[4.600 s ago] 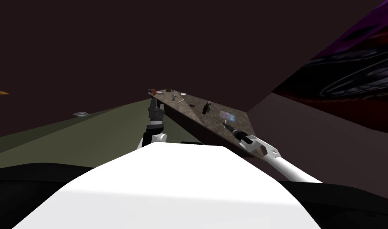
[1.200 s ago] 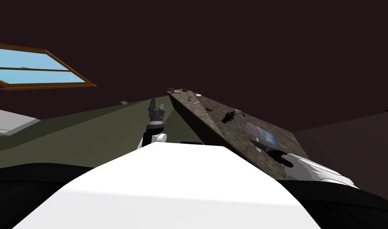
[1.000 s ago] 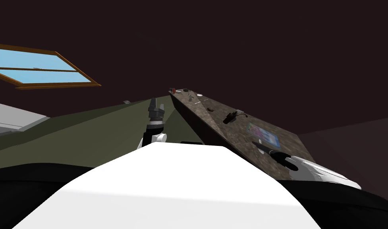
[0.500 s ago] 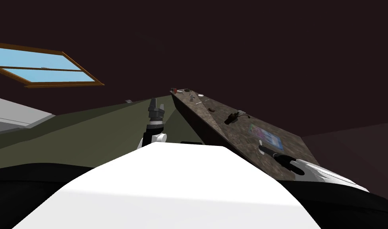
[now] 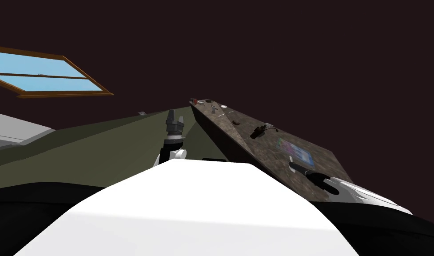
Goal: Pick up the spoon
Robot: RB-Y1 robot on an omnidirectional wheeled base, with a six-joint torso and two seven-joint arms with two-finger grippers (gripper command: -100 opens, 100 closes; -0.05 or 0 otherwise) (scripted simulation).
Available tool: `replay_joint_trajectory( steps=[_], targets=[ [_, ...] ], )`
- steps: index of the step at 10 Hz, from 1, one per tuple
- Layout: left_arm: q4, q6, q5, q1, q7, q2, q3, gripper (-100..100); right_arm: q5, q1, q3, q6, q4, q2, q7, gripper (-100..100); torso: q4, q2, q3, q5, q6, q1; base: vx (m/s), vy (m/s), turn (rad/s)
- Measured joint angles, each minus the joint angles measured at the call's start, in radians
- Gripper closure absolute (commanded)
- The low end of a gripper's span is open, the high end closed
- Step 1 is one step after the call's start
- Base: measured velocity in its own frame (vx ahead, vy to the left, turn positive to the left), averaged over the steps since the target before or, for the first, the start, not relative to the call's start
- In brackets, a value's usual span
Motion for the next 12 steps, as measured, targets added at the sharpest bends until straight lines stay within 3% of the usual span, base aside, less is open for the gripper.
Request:
replay_joint_trajectory(
  steps=[3, 9, 12],
  targets=[
    [0.0, 0.0, 0.0, 0.0, 0.0, 0.0, 0.0, 0, -0.041, 0.017, 0.001, 0.071, -0.089, -0.025, 0.039, 100, 0.0, -0.001, 0.0, -0.001, -0.003, 0.0, 0.007, -0.037, -0.072],
    [0.0, 0.0, 0.0, 0.0, 0.0, 0.0, 0.0, 0, -0.104, 0.021, 0.01, 0.16, -0.234, -0.059, 0.097, 100, 0.0, -0.001, 0.0, -0.001, -0.003, 0.0, 0.007, -0.028, -0.076],
    [0.0, 0.0, 0.0, 0.0, 0.0, 0.0, 0.0, 0, -0.136, 0.044, 0.002, 0.212, -0.32, -0.081, 0.125, 100, 0.0, -0.001, 0.0, -0.001, -0.003, 0.0, 0.015, -0.041, -0.125]
  ],
)
